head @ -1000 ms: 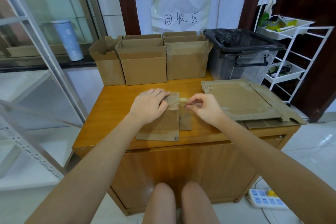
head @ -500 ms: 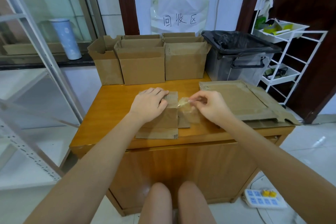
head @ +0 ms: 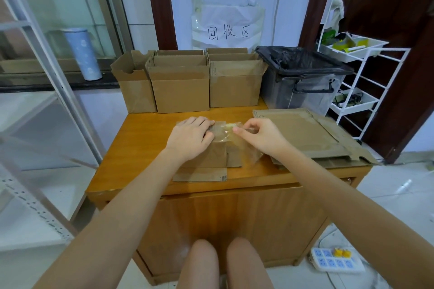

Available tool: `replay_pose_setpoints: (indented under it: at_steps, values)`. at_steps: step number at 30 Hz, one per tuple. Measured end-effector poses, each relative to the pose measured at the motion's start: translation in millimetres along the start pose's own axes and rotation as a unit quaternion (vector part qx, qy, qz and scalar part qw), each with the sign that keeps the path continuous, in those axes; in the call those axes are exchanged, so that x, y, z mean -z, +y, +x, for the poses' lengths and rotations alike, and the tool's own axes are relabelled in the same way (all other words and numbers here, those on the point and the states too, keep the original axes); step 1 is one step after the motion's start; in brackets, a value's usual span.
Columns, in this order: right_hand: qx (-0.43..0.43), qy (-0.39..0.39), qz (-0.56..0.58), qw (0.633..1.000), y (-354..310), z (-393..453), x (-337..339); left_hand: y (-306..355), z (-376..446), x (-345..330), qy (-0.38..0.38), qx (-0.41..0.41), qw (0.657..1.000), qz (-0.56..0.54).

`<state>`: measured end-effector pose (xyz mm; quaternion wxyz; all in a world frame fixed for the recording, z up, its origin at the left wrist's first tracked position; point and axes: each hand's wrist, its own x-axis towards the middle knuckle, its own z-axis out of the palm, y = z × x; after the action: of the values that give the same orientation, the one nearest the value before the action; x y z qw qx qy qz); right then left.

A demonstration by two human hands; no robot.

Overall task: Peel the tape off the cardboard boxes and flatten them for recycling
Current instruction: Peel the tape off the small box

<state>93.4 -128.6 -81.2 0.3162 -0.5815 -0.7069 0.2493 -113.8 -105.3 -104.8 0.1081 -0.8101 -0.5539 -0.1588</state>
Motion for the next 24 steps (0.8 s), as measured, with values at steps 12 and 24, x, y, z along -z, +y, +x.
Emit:
replay_pose_setpoints:
  at_steps: [12, 24]
  values:
    - [-0.066, 0.062, -0.170, 0.981, -27.1, 15.7, -6.9, -0.2, 0.4, -1.0, 0.009, -0.005, 1.000, 0.001]
    - [0.009, 0.094, 0.051, 0.994, -46.7, 10.7, -9.0, 0.4, -0.1, 0.8, 0.011, -0.003, 1.000, -0.002]
